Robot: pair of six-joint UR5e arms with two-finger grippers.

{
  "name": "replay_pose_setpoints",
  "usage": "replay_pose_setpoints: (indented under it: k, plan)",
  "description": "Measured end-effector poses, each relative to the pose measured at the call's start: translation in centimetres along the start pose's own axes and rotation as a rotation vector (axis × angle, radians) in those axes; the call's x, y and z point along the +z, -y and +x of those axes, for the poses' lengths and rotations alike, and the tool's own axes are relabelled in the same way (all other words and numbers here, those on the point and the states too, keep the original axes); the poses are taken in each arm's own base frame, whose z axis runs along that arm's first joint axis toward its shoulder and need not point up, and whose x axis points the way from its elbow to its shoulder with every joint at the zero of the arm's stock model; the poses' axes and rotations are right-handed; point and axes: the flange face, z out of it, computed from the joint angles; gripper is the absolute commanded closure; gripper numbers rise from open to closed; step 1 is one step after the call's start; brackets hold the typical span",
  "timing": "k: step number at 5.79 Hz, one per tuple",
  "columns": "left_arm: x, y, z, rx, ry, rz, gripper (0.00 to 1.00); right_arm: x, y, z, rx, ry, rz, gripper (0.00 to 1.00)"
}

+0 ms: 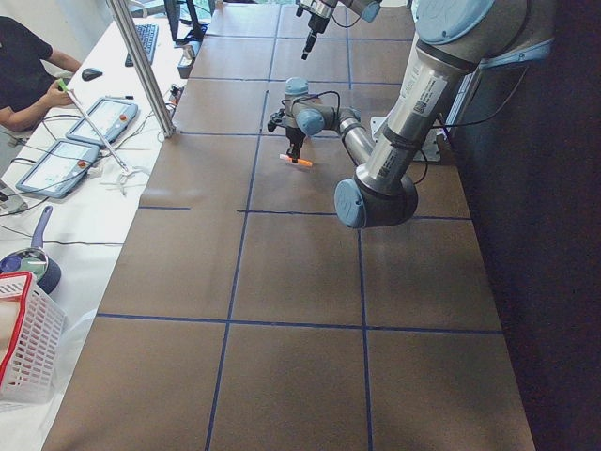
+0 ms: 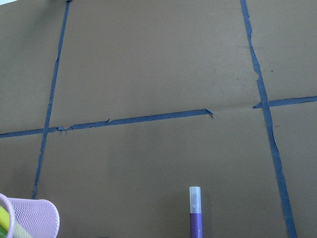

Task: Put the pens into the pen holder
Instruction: 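Grasp the orange marker with the left gripper and lift it, then carry the orange marker into the pink cup and release it with the left gripper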

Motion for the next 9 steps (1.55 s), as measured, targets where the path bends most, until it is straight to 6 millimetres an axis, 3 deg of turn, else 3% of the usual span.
replay_pose_setpoints:
  k: [2,3,4,5,7,8,9]
  plan:
    - [-7.1,1.0,3.6,-0.126,-0.082,0.217,1.0,0.1,-0.1,0.6,-0.001,-0.011,-0.008,0.0]
    - [-8.8,0.1,6.3,-0.174,-0.18,0.355,1.0,0.1,0.0,0.8,-0.007,-0.009,-0.026,0.0]
    - [-8.7,-2.0,9.6,-0.198,-0.258,0.52,1.0,0.0,0.5,1.1,-0.015,-0.003,-0.053,0.0]
    - [-8.4,-3.7,11.5,-0.217,-0.283,0.626,1.0,-0.2,0.8,1.4,-0.02,0.002,-0.071,0.0]
    - [-7.6,-4.5,12.2,-0.239,-0.254,0.722,0.98,-0.3,0.9,1.5,-0.021,0.003,-0.077,0.0]
    - [-6.6,-4.7,12.3,-0.242,-0.228,0.74,0.91,-0.2,0.9,1.6,-0.021,0.0,-0.077,0.0]
    - [-5.4,-5.2,12.5,-0.239,-0.226,0.747,0.55,0.1,0.8,1.7,-0.021,-0.005,-0.076,0.0]
